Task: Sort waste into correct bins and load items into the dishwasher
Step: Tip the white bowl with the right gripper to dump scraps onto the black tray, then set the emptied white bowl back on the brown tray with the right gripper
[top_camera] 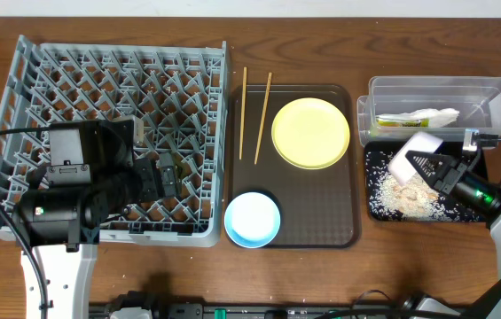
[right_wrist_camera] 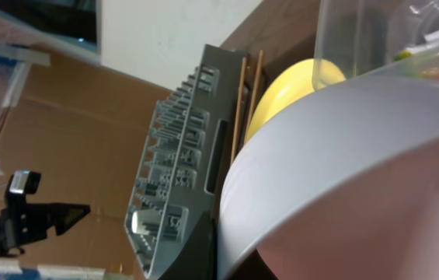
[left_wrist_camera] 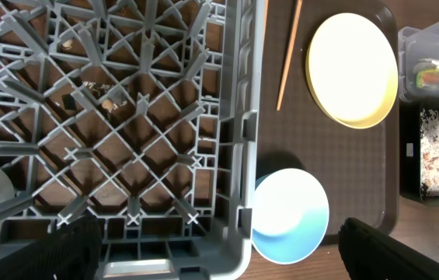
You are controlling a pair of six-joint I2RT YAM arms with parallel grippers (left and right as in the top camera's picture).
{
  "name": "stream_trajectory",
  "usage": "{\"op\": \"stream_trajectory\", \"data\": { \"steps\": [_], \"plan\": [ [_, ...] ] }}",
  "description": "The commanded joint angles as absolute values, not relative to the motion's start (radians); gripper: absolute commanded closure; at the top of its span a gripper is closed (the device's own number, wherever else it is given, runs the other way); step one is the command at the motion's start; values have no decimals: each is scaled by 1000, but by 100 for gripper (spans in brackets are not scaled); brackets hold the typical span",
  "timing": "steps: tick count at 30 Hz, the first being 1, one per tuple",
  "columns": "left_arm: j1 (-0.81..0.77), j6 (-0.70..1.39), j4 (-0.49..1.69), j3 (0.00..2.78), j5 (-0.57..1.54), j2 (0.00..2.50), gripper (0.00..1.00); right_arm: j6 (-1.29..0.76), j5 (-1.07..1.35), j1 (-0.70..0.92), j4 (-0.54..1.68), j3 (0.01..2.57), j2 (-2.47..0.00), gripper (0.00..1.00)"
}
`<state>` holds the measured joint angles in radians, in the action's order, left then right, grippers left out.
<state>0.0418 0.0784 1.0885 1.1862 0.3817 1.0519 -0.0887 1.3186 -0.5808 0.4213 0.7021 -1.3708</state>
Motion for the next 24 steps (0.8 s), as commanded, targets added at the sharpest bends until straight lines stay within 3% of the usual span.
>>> {"op": "stream_trajectory", "data": {
  "steps": [1, 3, 11, 17, 24],
  "plan": [
    [37, 83, 1090, 1208, 373, 1051, 1, -78, 1338, -564, 421, 707, -1365, 99],
    [37, 83, 1093, 1208, 373, 1051, 1, -220, 1164, -561, 450, 707, -1365, 99],
    [37, 84, 1090, 1208, 373, 1051, 1, -171, 1195, -400, 482, 720, -1266, 99],
    [37, 84, 1089, 1208, 373, 1051, 1, -171, 830, -36, 629, 794, -1128, 99],
    [37, 84, 1085, 1208, 373, 1051, 1, -252, 290, 466, 727, 822, -1148, 99]
  ]
}}
